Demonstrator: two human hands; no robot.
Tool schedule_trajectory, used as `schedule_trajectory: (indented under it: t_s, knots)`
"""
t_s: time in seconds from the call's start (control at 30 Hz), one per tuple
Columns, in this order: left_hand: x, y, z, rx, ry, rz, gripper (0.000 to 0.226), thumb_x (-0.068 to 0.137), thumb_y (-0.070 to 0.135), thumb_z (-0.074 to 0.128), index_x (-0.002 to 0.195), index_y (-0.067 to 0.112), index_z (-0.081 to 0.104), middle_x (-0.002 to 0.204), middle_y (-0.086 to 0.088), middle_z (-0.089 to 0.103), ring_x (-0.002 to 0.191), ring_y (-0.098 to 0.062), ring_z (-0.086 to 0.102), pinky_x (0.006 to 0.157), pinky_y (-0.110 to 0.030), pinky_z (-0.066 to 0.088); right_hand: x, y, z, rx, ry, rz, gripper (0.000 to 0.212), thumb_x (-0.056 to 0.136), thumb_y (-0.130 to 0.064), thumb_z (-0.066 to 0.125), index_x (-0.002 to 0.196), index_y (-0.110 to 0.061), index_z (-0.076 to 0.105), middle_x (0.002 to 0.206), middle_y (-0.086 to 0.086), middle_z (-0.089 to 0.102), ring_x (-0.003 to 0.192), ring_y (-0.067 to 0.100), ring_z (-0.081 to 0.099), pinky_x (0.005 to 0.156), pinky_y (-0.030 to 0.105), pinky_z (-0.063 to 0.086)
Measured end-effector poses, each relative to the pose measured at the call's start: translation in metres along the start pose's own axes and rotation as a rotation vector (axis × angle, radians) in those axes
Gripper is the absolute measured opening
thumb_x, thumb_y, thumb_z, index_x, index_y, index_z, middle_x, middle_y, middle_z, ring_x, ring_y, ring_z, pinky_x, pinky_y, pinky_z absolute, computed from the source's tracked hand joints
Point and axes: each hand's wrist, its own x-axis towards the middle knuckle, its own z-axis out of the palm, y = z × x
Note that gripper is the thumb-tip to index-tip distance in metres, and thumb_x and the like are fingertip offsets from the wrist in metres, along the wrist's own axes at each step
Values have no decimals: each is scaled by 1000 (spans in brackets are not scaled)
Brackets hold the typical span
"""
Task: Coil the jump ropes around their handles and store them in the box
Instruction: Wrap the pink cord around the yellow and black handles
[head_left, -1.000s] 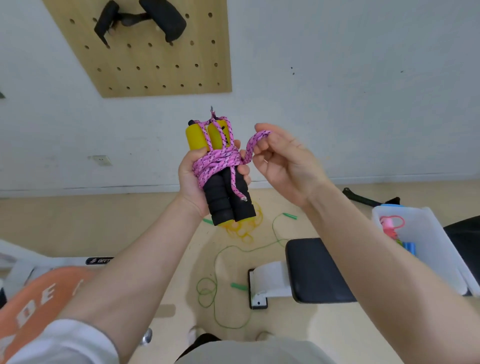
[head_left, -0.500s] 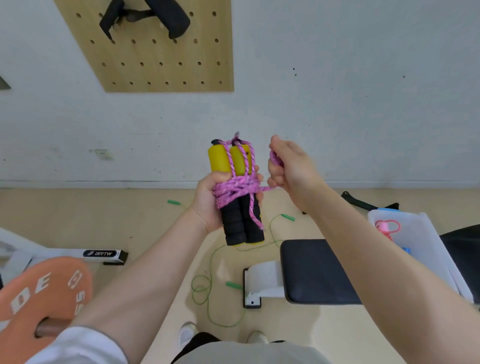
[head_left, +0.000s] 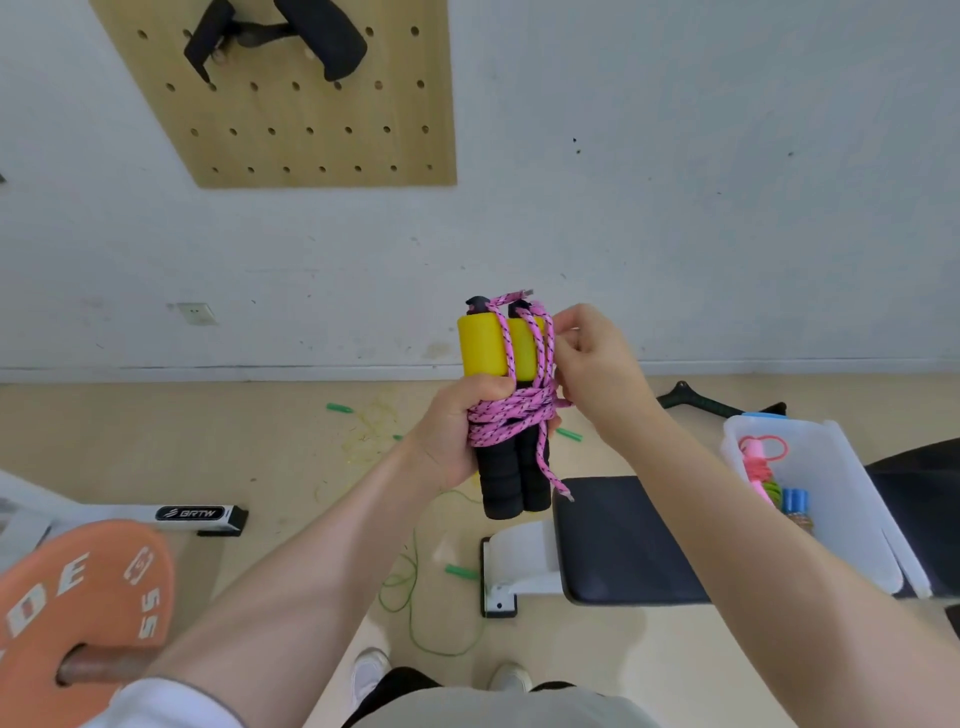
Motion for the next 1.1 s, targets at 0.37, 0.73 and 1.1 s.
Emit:
schedule_trajectory:
  t_s: [0.37,0.73,1.1]
  knots:
    - [-1,13,3,254,225,192,23,65,11,55,86,9,65,75,-6,69,67,-20,64,67,-31,54,-13,-6,7,-47,22,-196,8,82,-20,68,88,-15,67,71,-9,60,64,2,50,66,19,46]
    - [3,8,1,487,287,231,28,72,5,63,95,21,63,79,2,71,75,-16,68,71,-29,56,-10,9,20,78,128,-63,6,88,-12,60,89,-9,65,77,-2,61,76,14,56,79,42,53]
    - [21,-1,0,148,484,0,21,72,19,63,89,7,61,73,-12,63,56,-24,60,61,-29,48,-11,21,8,290,164,-34,29,91,-2,48,93,-30,41,69,-6,53,60,10,48,56,22,39]
